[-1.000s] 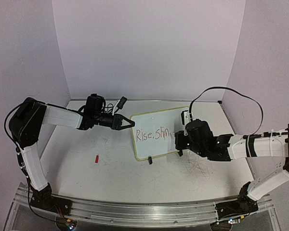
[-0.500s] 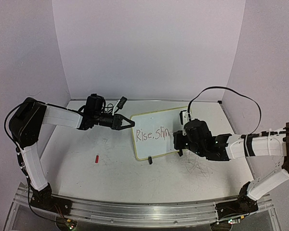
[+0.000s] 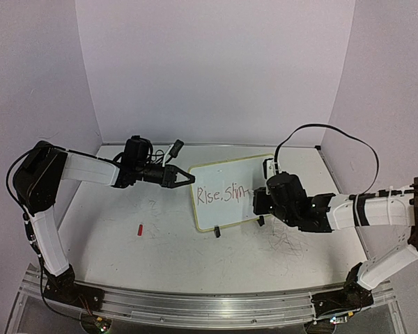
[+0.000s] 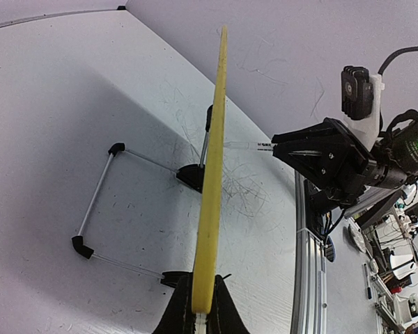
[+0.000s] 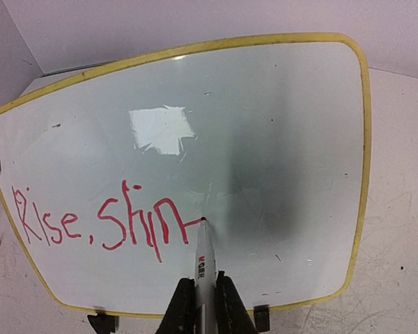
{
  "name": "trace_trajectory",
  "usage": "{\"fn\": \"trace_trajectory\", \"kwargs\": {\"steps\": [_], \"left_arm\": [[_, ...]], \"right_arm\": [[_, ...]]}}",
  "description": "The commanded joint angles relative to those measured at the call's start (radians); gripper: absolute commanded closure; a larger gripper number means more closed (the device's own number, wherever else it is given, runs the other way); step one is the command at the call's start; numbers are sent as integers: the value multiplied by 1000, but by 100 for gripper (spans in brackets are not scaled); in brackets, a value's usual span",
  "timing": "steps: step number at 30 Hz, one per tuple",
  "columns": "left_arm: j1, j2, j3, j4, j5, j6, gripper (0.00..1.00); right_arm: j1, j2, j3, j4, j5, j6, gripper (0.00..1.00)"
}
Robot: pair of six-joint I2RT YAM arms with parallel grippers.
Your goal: Write a sentence on the whiteboard
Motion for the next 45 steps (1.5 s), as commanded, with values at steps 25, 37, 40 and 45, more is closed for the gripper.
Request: {"fn": "trace_trajectory", "kwargs": {"steps": [25,37,40,45], "left_arm": [[-17,-18,32,-62,-35,21,100],[-17,-19,32,-64,-35,22,100],[-17,-17,32,-64,-35,22,100],[-17,-17,32,-64,-36,23,100]], "right_arm": [[-13,12,35,72,-28,-34,100],[-13,-4,-18,56,-56,-3,100],[-13,-11,-34,51,-59,7,100],[-12,-15,-53,42,-63,20,100]]}}
